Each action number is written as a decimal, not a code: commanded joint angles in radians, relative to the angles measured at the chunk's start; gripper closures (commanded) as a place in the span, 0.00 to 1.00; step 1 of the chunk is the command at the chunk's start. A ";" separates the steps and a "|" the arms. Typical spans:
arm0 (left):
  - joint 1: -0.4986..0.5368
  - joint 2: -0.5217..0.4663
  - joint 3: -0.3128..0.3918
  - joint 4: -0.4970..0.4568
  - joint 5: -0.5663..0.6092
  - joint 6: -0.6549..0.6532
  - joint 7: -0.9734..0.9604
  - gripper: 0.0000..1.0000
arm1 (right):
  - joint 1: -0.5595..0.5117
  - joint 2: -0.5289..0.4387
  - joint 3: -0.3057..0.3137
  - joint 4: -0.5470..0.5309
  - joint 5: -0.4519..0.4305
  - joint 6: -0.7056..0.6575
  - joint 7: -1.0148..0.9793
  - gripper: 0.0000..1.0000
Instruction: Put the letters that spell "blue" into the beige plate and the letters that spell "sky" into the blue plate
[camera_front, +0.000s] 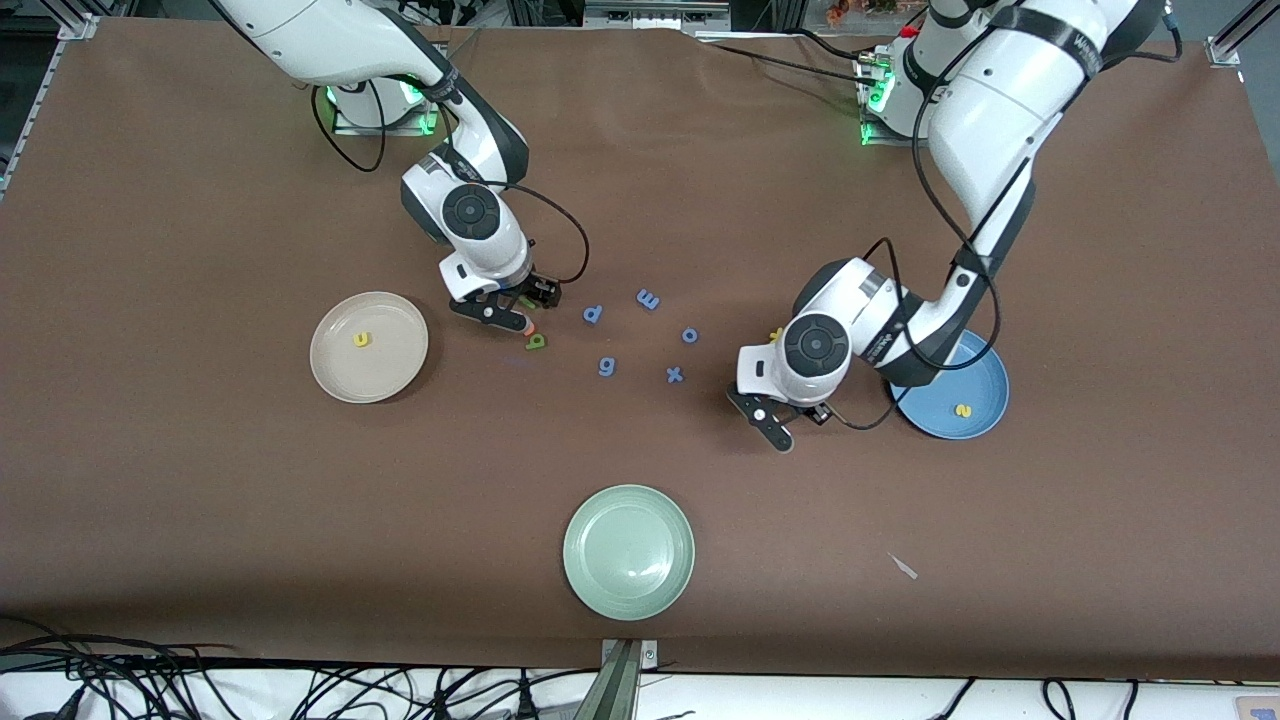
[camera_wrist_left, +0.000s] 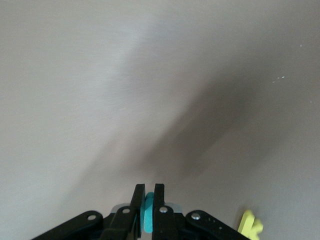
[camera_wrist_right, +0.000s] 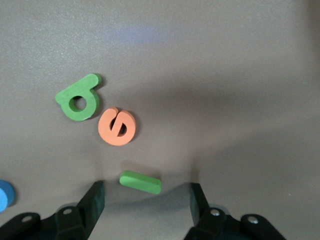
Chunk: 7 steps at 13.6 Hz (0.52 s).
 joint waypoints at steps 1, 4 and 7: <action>0.065 -0.093 -0.002 -0.004 -0.021 -0.103 0.127 1.00 | -0.002 0.004 0.002 -0.006 -0.028 0.020 0.020 0.28; 0.174 -0.109 -0.002 -0.007 -0.018 -0.170 0.334 1.00 | -0.002 0.004 -0.001 -0.006 -0.046 0.020 0.019 0.41; 0.263 -0.107 -0.002 -0.055 -0.018 -0.227 0.418 1.00 | -0.002 0.004 -0.003 -0.006 -0.046 0.020 0.012 0.49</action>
